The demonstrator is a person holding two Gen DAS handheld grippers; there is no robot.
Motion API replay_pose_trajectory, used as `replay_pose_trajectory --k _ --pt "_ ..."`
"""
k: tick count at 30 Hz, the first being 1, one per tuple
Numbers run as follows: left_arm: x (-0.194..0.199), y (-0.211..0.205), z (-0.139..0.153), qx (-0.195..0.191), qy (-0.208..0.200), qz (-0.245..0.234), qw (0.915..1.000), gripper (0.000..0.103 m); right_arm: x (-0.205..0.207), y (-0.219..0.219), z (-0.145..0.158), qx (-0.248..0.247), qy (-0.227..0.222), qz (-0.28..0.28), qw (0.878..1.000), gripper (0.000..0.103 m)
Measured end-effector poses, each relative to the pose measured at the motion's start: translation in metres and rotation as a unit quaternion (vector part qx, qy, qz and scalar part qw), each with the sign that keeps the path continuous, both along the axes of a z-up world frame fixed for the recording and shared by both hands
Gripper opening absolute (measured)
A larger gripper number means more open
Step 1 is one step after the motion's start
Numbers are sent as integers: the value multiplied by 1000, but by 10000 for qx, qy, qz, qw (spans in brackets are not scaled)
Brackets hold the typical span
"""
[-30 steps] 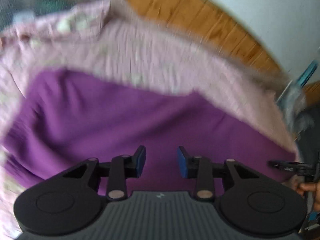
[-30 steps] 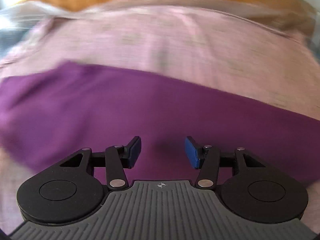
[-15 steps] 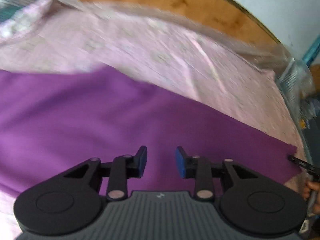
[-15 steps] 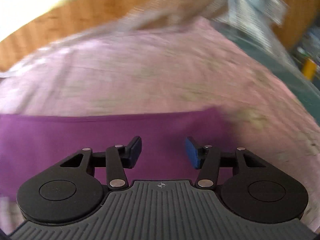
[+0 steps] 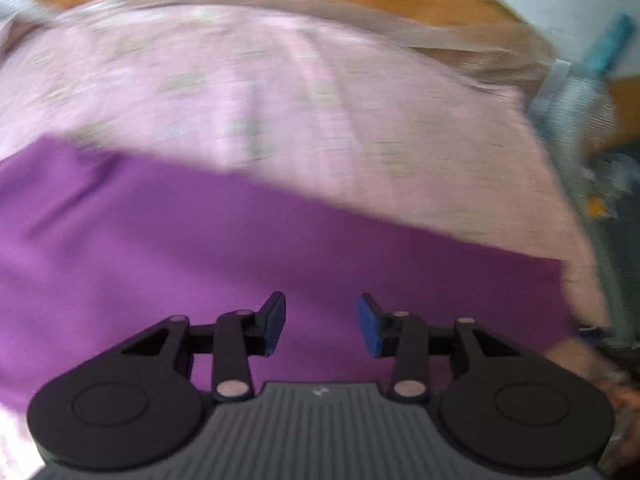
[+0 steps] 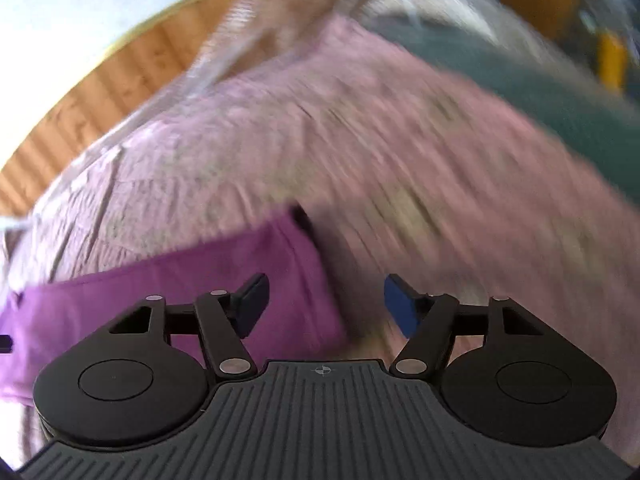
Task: Fold clothes
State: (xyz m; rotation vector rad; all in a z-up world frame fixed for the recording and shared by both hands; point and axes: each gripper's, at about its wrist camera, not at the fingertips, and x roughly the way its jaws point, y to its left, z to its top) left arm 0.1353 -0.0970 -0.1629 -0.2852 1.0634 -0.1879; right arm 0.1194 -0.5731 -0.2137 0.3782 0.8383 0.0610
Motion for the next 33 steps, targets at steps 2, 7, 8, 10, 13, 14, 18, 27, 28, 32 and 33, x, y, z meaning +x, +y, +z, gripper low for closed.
replay_pose_trajectory --k 2,7,8,10,13,14,18,27,28,32,33 --pt "14 -44 14 -153 -110 -516 9985 45 -5 -3 -9 222 -60 -100 9997 61" --pt "48 -156 35 -340 -277 -1849 9818 55 9 6 -12 651 107 -53 9978 39" --pt "52 -175 37 -337 -281 -2044 9779 56 10 8 -13 658 136 -59 9977 40" --pt "59 -206 36 -448 -188 -2334 9712 60 10 6 -14 801 189 -175 9964 39" --pt "69 -241 31 -583 0 -2540 9655 65 12 18 -10 324 178 -26 9993 5" --pt "71 -248 29 -644 68 -2552 9647 66 10 27 -3 -18 60 148 9999 5" --pt "81 -270 21 -771 243 -2705 9593 76 -11 83 33 -1609 -698 1024 9792 5" --pt "83 -249 -26 -132 820 -2683 9597 7 -42 171 44 -2564 -1522 2219 9284 5" --pt "88 -237 -28 -211 823 -2480 9650 7 -44 172 43 -2521 -1533 2271 9281 8" --pt "87 -181 -23 -920 812 -1758 9767 7 -57 161 50 -2183 -1740 2126 9364 55" --pt "85 -166 -20 -1132 802 -1581 9776 7 -63 153 57 -2043 -1844 1974 9409 58"
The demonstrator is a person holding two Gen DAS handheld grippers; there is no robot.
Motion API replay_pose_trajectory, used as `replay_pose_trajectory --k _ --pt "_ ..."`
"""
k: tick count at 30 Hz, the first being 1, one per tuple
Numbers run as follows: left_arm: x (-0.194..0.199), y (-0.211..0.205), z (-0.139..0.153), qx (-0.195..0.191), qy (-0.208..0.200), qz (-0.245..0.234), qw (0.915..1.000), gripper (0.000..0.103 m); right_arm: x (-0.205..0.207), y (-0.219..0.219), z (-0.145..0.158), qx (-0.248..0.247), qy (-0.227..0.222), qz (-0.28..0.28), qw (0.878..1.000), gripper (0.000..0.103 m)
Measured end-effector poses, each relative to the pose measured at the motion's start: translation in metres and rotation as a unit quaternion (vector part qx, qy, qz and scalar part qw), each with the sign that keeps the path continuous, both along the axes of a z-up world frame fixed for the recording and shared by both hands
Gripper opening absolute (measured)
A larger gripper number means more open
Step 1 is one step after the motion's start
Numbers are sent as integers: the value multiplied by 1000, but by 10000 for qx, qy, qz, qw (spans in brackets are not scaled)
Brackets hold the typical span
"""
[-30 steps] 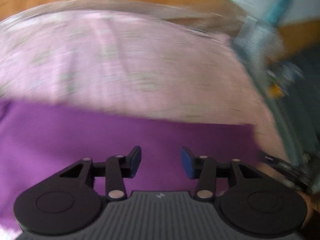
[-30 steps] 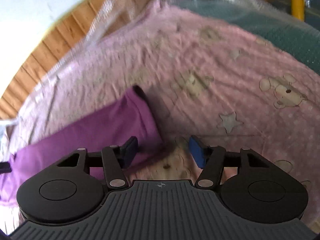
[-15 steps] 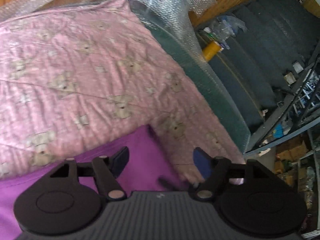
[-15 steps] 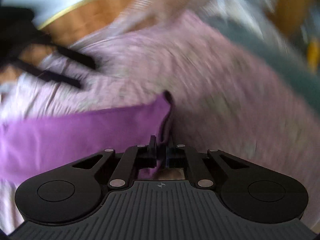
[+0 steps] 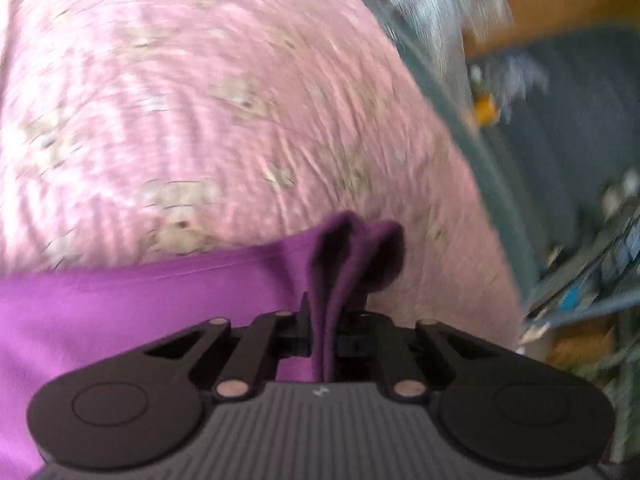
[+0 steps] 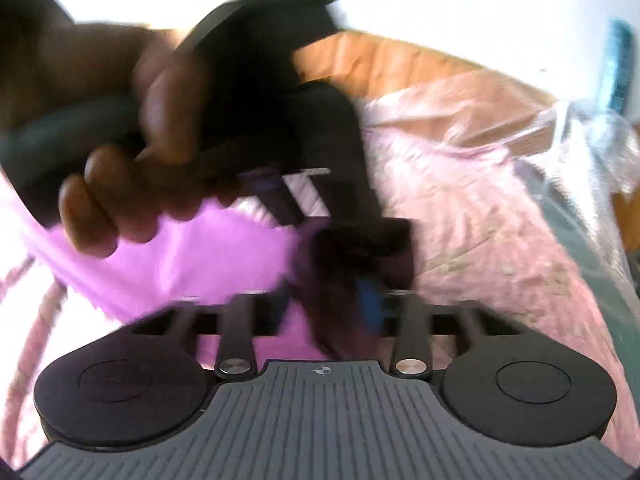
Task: Fold clothes
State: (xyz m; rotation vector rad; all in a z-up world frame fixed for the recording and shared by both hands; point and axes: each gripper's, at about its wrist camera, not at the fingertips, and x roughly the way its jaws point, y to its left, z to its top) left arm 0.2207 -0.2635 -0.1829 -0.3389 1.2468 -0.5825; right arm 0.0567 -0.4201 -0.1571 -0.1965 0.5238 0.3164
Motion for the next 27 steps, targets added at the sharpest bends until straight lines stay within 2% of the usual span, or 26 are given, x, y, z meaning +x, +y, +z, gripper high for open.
replay_pose_trajectory --k 2,3,4,5,6,7,8,9,11,12,13,15,16,18,19,20,21,22,23,25,27 --pt "-5 30 3 -213 46 349 9992 7 9 -5 -1 267 205 -50 9994 56" --pt "-9 42 -2 -135 91 496 9986 9 14 -7 -2 392 336 -63 9986 53" --pt "-13 55 -6 -51 133 641 9978 16 20 -9 -4 517 468 -77 9975 41" --pt "-16 63 -12 230 140 733 9969 23 28 -7 -9 631 700 73 9955 34" --pt "-20 72 -19 511 147 825 9952 37 33 0 -18 588 933 250 9936 24" --pt "-24 80 -25 781 152 915 9926 35 38 8 -29 490 1154 415 9912 18" --pt "-28 88 -23 743 118 952 9926 34 42 16 -39 392 1374 581 9880 16" --pt "-32 95 -22 706 83 991 9925 35 46 25 -49 293 1592 746 9840 16" --pt "-40 106 -10 677 -98 1205 9904 41 44 33 -49 4 1552 942 9834 17" --pt "-43 108 -1 571 -239 1235 9904 47 47 31 -45 -22 1582 985 9825 17" --pt "-44 107 4 488 -334 1220 9908 55 49 27 -38 25 1550 961 9832 17" --pt "-41 99 6 522 -373 1074 9921 63 48 31 -26 57 1341 891 9869 22" --pt "-38 91 1 650 -306 954 9928 63 47 34 -21 66 1230 857 9887 22" --pt "-37 77 -14 810 -186 760 9936 63 56 42 -24 19 1271 904 9878 22" --pt "-39 72 -19 950 -190 682 9930 59 60 47 -28 -22 1344 953 9863 22" --pt "-44 68 -20 1090 -370 648 9912 59 61 51 -35 -98 1432 988 9847 22" --pt "-48 65 -19 1194 -461 617 9899 51 62 55 -42 -186 1525 1018 9829 22" --pt "-52 63 -18 1295 -549 589 9883 24 61 55 -47 -221 1594 1038 9815 23" --pt "-56 65 -17 1291 -543 611 9883 17 60 54 -51 -199 1588 1045 9816 23" --pt "-61 72 -17 1100 -520 767 9896 11 53 49 -49 -54 1579 1044 9819 23" --pt "-62 80 -17 852 -443 979 9906 10 53 47 -45 32 1536 988 9832 23"
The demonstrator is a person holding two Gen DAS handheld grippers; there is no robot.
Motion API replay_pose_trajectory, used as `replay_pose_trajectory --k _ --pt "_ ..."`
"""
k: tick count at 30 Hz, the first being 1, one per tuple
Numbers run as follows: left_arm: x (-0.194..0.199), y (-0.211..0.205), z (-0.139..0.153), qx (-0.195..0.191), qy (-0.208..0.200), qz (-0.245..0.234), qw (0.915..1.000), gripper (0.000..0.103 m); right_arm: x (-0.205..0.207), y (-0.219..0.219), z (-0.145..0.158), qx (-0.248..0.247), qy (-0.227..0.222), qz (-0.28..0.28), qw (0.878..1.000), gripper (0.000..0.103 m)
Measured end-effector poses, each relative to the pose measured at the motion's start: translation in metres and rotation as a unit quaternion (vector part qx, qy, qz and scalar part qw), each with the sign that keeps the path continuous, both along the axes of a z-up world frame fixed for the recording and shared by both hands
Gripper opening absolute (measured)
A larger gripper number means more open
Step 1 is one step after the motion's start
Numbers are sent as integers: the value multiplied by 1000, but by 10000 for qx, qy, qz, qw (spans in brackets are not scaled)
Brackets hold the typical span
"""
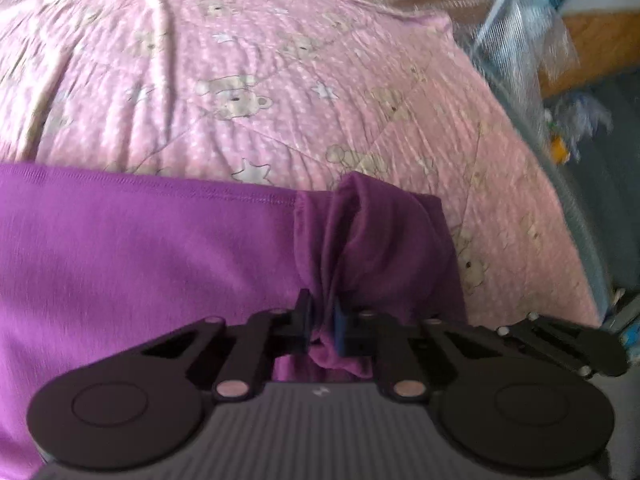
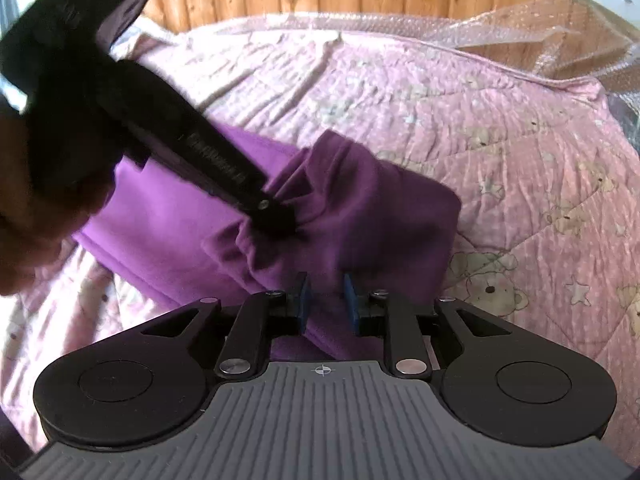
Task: Fold clothes
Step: 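Fold the held corner with the right gripper toward the left gripper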
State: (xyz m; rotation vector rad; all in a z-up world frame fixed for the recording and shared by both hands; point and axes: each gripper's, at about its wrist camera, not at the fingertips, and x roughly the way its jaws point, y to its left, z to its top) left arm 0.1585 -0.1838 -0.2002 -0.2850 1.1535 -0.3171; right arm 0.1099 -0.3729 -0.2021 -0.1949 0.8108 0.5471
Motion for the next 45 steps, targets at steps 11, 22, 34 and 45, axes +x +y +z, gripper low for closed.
replay_pose_trajectory --k 11,22,34,45 --pt "-25 30 -1 182 233 735 9969 16 7 23 -10 -169 30 554 9983 23" --pt "26 4 -10 704 -296 170 9969 8 32 22 -1 -331 -146 76 9993 25" --pt "0 31 2 584 -94 215 9980 29 -22 -12 5 105 30 -237 9997 39" --pt "9 -10 74 240 -506 -930 9941 75 -31 4 54 -196 -525 -590 9967 6"
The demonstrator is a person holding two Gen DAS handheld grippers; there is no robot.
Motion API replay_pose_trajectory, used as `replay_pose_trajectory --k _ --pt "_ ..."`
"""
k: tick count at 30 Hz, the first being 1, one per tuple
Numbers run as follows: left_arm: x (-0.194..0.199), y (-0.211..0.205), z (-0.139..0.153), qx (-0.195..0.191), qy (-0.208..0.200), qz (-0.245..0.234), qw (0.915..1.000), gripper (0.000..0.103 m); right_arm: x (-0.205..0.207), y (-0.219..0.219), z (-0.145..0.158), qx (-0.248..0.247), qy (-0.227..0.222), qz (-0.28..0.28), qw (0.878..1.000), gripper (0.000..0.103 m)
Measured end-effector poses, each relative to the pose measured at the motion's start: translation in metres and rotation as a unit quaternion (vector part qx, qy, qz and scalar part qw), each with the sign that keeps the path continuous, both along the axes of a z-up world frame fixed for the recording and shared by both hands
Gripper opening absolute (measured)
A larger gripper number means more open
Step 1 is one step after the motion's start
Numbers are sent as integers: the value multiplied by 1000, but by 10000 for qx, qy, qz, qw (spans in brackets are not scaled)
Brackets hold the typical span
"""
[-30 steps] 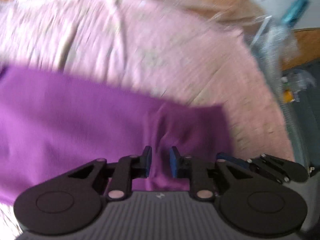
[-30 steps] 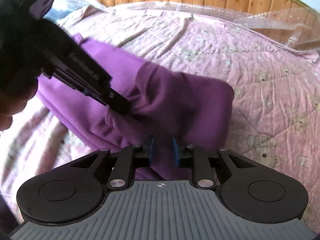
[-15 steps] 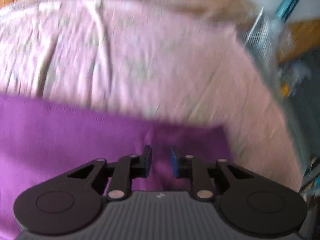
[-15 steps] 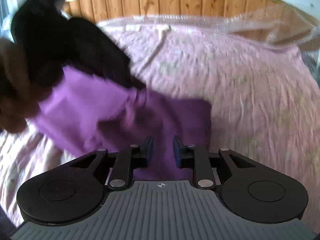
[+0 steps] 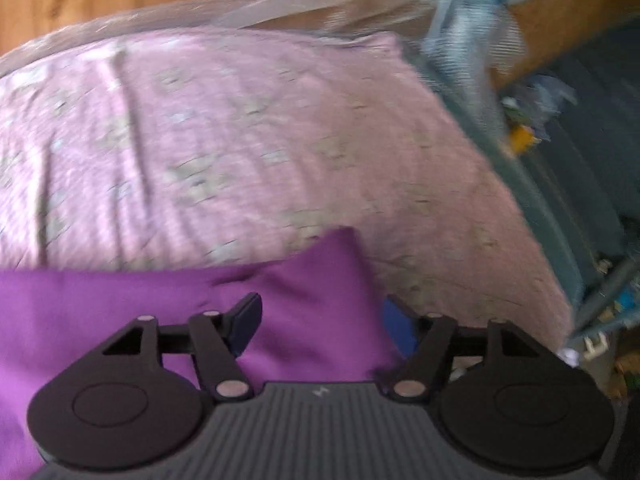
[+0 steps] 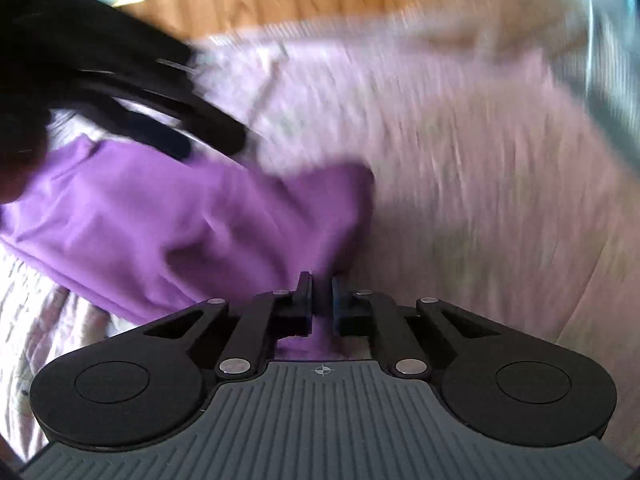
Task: Fold clothes
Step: 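Fold the held corner with the right gripper toward the left gripper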
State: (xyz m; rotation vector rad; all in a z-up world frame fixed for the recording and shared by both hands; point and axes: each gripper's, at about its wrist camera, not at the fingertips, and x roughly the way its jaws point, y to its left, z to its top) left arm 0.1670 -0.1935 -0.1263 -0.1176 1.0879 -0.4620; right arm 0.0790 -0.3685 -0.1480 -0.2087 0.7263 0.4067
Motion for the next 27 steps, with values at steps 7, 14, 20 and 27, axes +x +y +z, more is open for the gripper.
replay_pose_trajectory --k 7,14,20,27 --pt "-9 63 -6 85 142 -80 9998 10 -46 83 43 217 -1173 1170 9859 40" --pt "-17 176 -44 -527 532 881 9933 11 -27 88 26 940 -122 307 9950 18" --pt "-13 192 -83 -512 388 1031 9926 19 -26 137 -41 109 645 658 9957 7" --pt "-15 197 -78 -888 182 1136 9894 25 32 151 -21 155 412 107 9990 10"
